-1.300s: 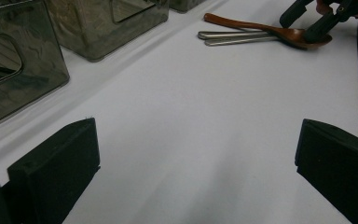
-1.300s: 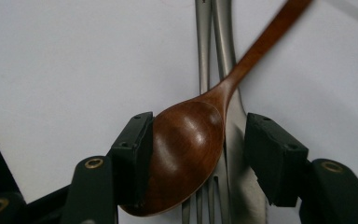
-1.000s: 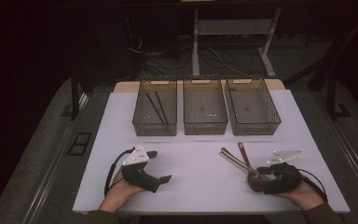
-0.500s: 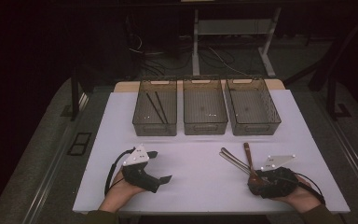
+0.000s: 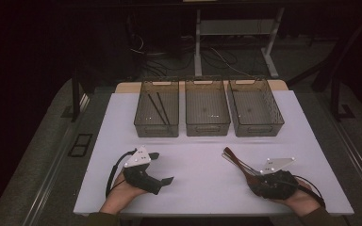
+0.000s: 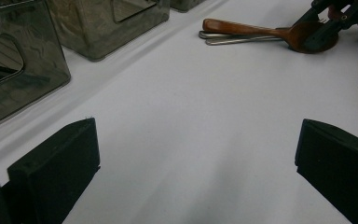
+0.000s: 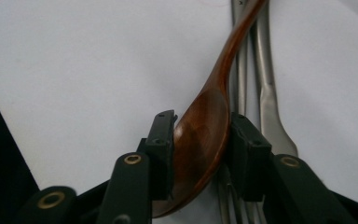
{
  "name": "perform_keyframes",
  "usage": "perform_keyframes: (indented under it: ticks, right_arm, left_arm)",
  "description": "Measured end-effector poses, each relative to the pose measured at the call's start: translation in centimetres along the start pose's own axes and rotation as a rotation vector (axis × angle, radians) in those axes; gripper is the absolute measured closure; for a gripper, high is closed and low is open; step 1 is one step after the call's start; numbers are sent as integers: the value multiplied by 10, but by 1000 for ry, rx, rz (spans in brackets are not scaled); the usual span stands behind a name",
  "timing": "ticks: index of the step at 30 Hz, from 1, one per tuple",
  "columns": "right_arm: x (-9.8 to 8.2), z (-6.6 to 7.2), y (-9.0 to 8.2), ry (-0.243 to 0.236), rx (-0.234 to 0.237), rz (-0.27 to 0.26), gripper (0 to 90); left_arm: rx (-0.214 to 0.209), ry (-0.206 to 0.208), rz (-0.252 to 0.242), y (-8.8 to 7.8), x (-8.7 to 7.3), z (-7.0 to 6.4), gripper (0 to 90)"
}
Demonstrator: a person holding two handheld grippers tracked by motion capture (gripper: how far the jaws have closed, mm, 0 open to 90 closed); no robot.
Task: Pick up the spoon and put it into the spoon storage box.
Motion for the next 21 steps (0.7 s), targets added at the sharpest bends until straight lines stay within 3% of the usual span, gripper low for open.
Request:
perform_keyframes:
  ticks: [5,9,21]
  right_arm:
    - [-1,4,3,-17,13,19,734]
    - [-1,1,3,4,12,14,786]
    - [1,-3,0,69,34,-21,797]
  left_arm:
    - [0,1,0,0,0,0,0]
    - [0,1,0,0,0,0,0]
    - [-1,0,1,0,0,0,0]
Point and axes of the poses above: each handheld gripper's, and its own axes: y roughly forward along the jaws, x roughly out of its top, z roughly to its left, the point moved 6 cm from there along y, roughly forward along the jaws, and after that the axes turned 12 degrees about -z, right-handed, at the moved point
